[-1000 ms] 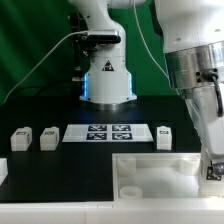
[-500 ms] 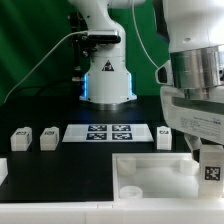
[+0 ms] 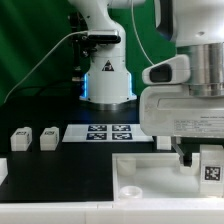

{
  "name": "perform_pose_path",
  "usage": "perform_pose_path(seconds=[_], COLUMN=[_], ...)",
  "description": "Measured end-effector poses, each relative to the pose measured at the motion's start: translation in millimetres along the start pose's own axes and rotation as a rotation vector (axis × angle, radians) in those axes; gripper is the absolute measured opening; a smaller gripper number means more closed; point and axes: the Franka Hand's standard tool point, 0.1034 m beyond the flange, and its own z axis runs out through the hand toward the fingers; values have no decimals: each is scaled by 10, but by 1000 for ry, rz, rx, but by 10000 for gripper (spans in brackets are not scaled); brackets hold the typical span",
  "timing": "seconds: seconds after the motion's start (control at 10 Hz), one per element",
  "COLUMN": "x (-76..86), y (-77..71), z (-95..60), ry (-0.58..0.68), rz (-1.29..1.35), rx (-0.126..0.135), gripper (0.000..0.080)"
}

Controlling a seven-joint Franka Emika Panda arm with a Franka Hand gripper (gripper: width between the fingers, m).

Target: Assemble one leg

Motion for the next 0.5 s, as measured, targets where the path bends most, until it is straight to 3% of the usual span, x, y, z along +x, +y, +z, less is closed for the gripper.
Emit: perform_pose_path(seconds=[0.1, 0.2, 0.4, 0.5], x=[3, -10, 0, 16], y=[-65, -83, -70, -14], z=[-15, -12, -14, -11], ry=[31, 33, 32, 31], rz=[-116, -120, -43, 86], rx=[-22, -20, -16, -21], gripper=[649, 649, 383, 383])
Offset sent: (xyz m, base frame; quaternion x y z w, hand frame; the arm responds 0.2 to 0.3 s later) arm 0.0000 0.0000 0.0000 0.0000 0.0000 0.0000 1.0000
